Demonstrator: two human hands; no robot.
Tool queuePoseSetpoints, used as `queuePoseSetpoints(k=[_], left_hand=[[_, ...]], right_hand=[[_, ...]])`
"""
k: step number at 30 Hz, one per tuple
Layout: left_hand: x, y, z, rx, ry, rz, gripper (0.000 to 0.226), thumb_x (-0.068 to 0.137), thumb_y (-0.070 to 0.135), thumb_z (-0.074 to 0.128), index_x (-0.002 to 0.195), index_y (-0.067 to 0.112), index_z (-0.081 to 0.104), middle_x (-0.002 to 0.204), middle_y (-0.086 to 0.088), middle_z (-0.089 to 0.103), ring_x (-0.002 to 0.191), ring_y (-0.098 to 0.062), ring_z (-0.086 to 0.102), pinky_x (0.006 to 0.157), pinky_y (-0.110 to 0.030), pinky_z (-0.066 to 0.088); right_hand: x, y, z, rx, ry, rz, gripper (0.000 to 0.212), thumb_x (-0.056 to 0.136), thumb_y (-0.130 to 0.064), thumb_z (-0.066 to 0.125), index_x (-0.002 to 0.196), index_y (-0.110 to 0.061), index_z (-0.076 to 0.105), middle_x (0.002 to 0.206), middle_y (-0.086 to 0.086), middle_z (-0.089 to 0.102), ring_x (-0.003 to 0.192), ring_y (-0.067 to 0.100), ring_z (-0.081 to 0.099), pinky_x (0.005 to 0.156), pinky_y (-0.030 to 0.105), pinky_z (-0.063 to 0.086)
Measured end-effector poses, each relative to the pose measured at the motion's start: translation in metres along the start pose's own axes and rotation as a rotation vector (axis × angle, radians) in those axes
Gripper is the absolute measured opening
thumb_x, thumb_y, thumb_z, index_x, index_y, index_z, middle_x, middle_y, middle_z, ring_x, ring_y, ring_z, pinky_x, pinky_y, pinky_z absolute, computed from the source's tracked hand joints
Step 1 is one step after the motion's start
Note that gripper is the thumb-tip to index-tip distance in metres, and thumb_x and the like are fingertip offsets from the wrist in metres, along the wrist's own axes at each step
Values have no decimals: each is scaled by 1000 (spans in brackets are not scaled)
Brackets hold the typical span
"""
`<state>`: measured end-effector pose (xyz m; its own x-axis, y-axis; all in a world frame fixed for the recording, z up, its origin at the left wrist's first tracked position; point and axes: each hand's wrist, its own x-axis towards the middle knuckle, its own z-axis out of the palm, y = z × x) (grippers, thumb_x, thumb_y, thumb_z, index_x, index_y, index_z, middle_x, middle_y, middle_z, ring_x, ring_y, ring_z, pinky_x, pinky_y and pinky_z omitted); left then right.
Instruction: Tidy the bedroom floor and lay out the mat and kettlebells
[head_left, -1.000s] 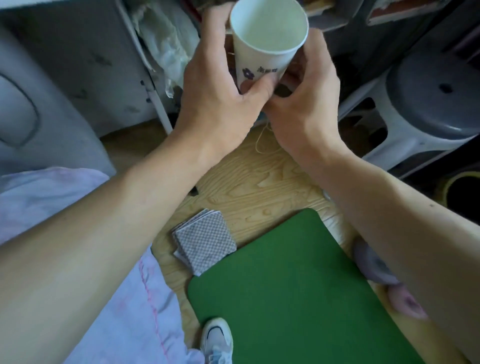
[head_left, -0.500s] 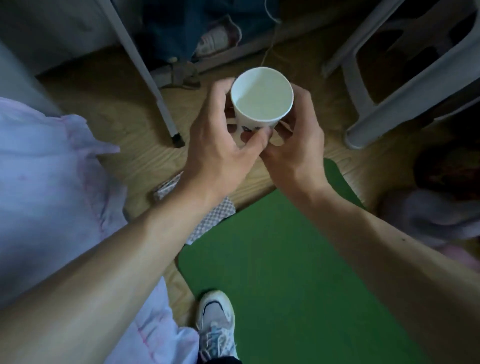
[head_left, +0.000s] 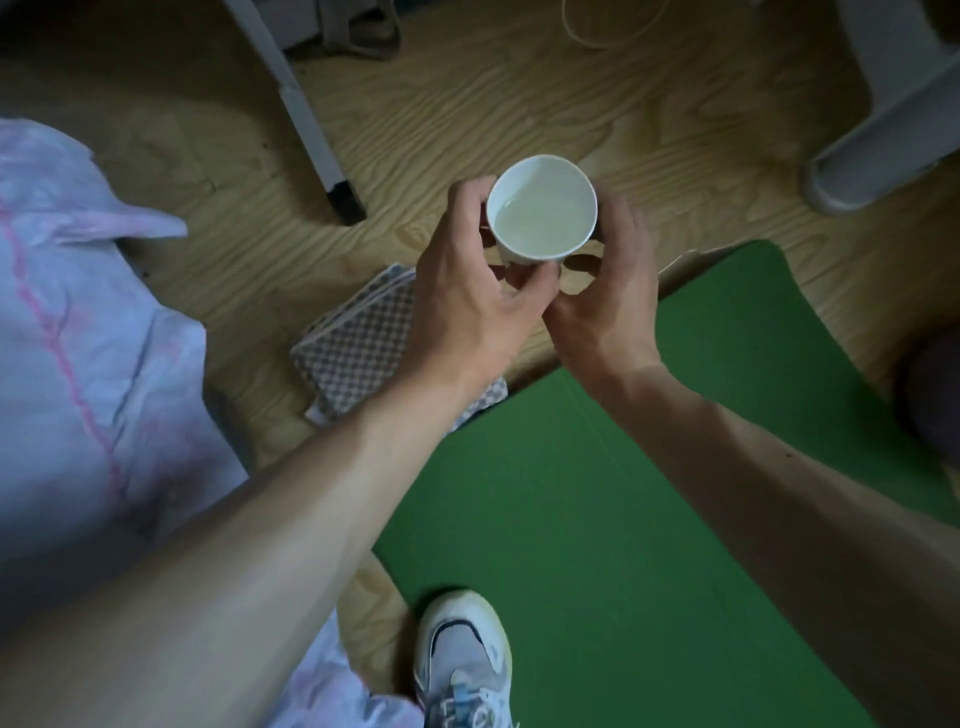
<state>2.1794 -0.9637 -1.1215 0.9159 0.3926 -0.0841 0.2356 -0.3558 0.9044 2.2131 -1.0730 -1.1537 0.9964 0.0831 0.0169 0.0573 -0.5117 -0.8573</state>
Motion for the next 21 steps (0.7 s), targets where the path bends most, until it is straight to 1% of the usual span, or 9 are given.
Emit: queuePoseSetpoints(k=[3, 5, 7, 9, 12, 14, 18, 19, 21], left_hand=[[-4, -36, 16, -16, -16, -32, 60, 73, 20, 78, 125, 14, 49, 118, 0, 62, 108, -11, 62, 81, -33, 59], [-11, -57, 28, -8, -12, -49, 61, 73, 19, 80, 126, 13, 50, 120, -4, 61, 109, -15, 60, 85, -25, 56], [-16, -76, 41, 50, 6, -57, 60, 74, 22, 80, 127, 16, 51, 119, -3, 62, 109, -15, 58, 86, -16, 49], [-18, -93, 50, 77, 8, -96, 59, 75, 25, 79, 127, 19, 51, 118, 1, 60, 109, -13, 55, 89, -16, 44], [-17, -110, 59, 59, -22, -140, 56, 78, 21, 78, 127, 17, 51, 115, 8, 58, 104, -3, 52, 85, -3, 37], [-19, -118, 62, 52, -44, -164, 55, 80, 21, 77, 128, 16, 50, 116, 7, 57, 104, -2, 51, 83, 0, 36], [-18, -118, 63, 75, -131, -214, 59, 84, 23, 73, 133, 18, 42, 121, 6, 53, 107, -3, 48, 83, 0, 34], [-17, -118, 62, 87, -149, -222, 62, 84, 22, 73, 136, 17, 40, 124, 5, 53, 110, -5, 47, 87, -4, 36], [-17, -115, 57, 94, -182, -247, 75, 81, 26, 74, 143, 17, 33, 136, 2, 49, 121, -9, 46, 101, -18, 38]], right_hand=[[-8, 31, 17, 13, -27, 30, 66, 70, -4, 76, 131, -15, 55, 119, 6, 57, 105, 12, 60, 90, 35, 56], [-17, 48, 25, 18, -42, 69, 68, 70, 3, 72, 133, -14, 55, 121, 8, 55, 104, 5, 58, 92, 32, 55], [-23, 66, 34, 16, -47, 86, 68, 70, 3, 71, 134, -14, 55, 120, 7, 55, 103, 5, 58, 93, 33, 55], [-27, 83, 44, 25, -54, 117, 65, 72, -3, 71, 133, -17, 55, 119, 5, 55, 105, 10, 59, 94, 37, 54], [-30, 100, 53, 28, -91, 165, 63, 74, -6, 71, 133, -21, 55, 122, 2, 54, 106, 9, 60, 96, 37, 54], [-31, 108, 57, 12, -112, 175, 62, 75, -5, 70, 133, -22, 55, 124, 4, 56, 105, 8, 61, 94, 35, 55], [-31, 113, 57, 35, -162, 223, 61, 75, -8, 68, 133, -24, 55, 126, 2, 60, 112, 11, 61, 96, 37, 55], [-32, 113, 55, 40, -176, 226, 61, 75, -9, 68, 133, -23, 54, 126, 1, 61, 115, 13, 61, 96, 39, 54], [-32, 107, 48, 24, -190, 208, 66, 74, -12, 71, 136, -19, 51, 128, 2, 61, 119, 18, 60, 100, 42, 52]])
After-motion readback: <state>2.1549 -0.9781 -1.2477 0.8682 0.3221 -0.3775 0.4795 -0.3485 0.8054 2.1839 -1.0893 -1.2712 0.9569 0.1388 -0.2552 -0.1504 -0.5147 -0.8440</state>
